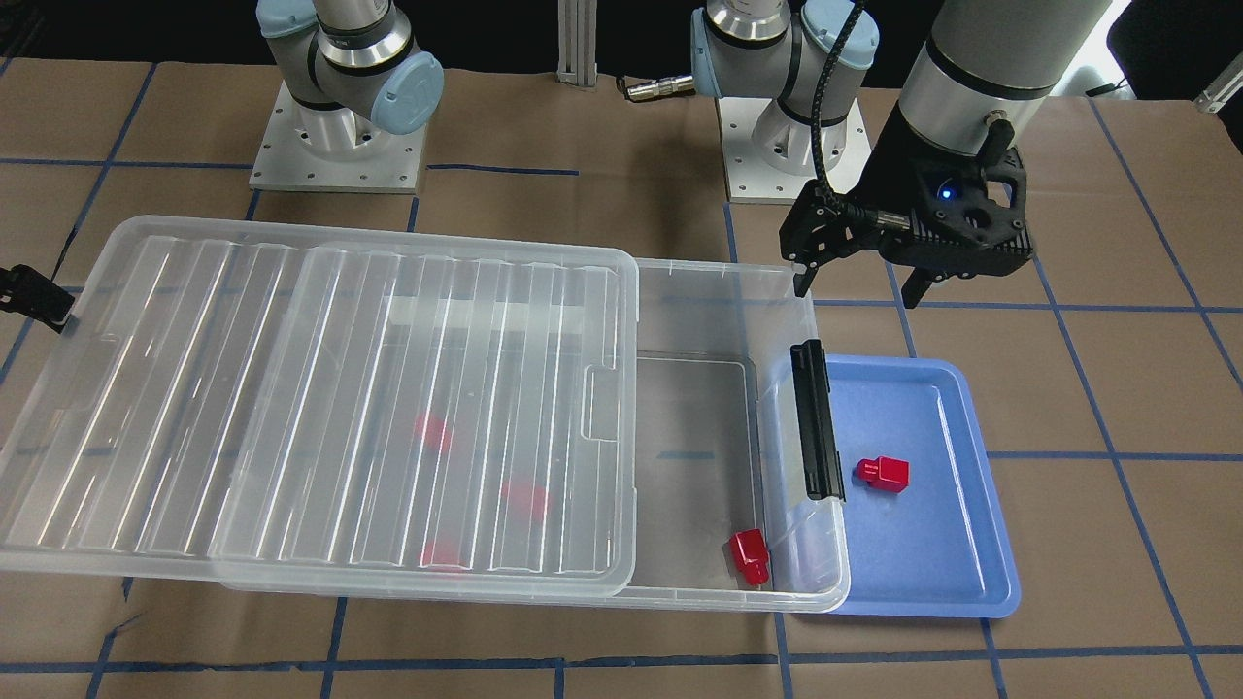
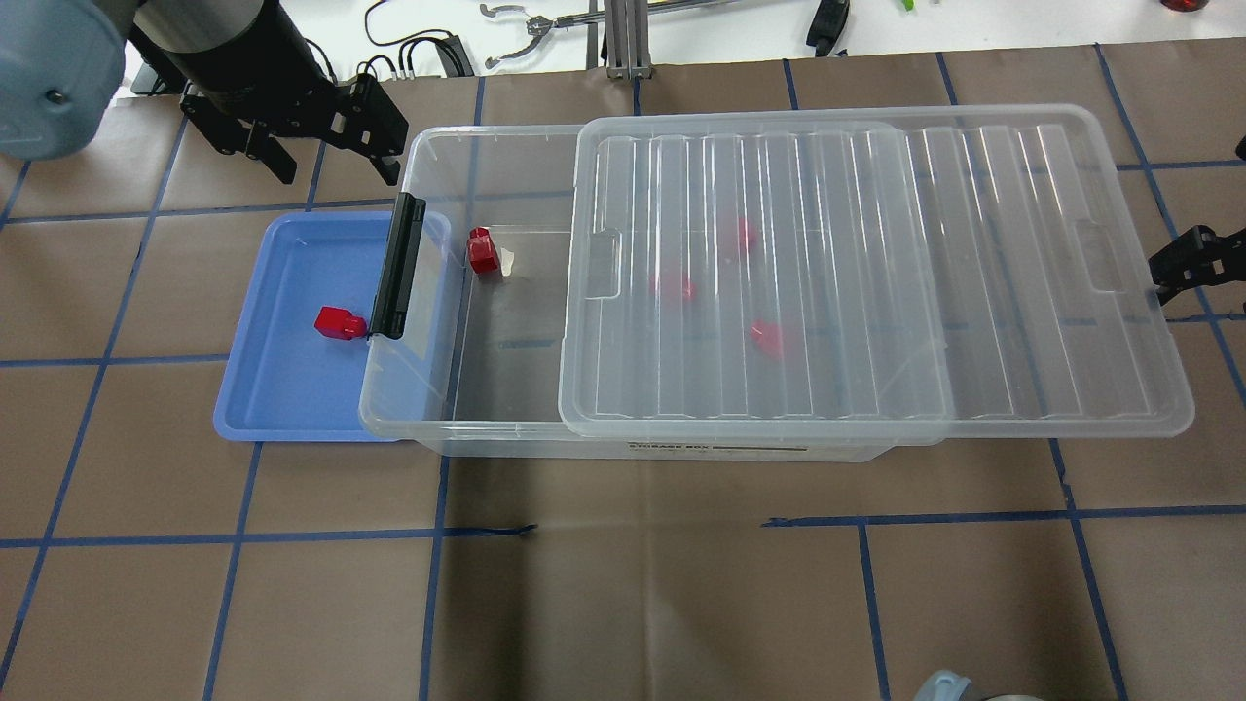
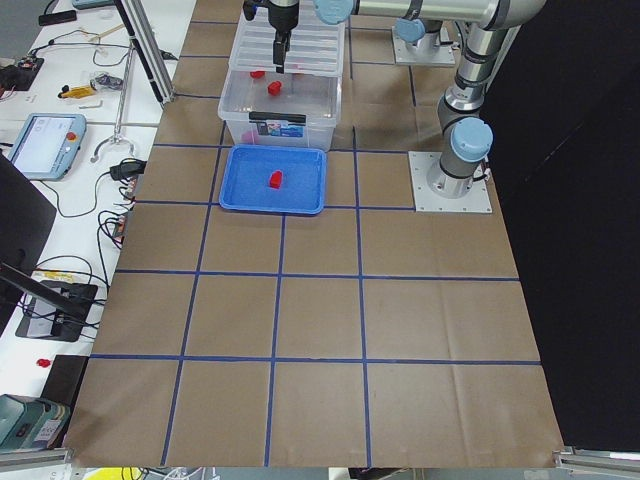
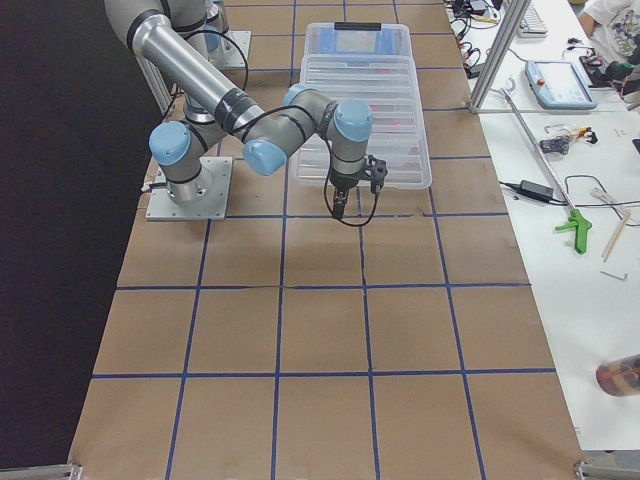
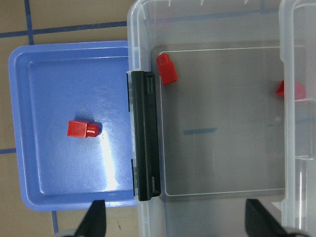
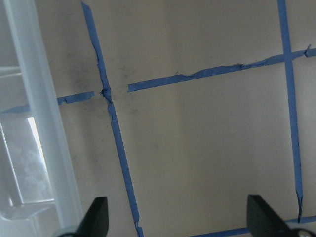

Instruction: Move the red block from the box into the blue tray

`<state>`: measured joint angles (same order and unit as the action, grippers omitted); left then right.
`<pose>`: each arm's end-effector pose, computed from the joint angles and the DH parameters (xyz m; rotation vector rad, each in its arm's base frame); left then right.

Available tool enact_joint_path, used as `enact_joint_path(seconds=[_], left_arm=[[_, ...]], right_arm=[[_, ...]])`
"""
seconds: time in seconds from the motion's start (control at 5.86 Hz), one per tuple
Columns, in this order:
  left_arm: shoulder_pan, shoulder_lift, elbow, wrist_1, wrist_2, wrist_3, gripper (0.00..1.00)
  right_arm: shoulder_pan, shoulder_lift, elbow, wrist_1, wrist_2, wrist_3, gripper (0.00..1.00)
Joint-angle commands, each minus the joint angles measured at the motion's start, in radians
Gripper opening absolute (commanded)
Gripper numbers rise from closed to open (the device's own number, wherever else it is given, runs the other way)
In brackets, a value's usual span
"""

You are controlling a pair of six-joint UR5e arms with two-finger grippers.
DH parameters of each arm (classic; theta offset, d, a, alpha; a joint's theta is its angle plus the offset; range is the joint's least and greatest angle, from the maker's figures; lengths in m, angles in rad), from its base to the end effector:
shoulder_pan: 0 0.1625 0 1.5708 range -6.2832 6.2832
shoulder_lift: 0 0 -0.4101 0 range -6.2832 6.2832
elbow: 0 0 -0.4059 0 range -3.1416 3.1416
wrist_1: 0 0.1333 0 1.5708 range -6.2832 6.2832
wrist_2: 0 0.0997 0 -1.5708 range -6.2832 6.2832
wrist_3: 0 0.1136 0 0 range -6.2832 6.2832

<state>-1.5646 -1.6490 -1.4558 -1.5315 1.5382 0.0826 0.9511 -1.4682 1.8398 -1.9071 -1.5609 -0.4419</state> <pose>-0.1336 -0.5465 0.4806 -0.1207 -3.1078 0.1205 -0.1902 -0.4980 0.3060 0.2768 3.1026 0.0396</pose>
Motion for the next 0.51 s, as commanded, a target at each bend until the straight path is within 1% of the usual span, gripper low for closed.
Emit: enact_joint_path(seconds=[0.0,0.34], left_arm=[[0.000,-0.003,0.000,-0.007,0.000,-0.014,0.98],[0.000,-0.002,0.003,-0.006,0.000,-0.012,0.98]], right_arm=[[0.032,-0.001,0.002,0.003,0.012,0.000,1.00],[0.073,-0.001,0.002,0.010,0.024,0.000,1.00]])
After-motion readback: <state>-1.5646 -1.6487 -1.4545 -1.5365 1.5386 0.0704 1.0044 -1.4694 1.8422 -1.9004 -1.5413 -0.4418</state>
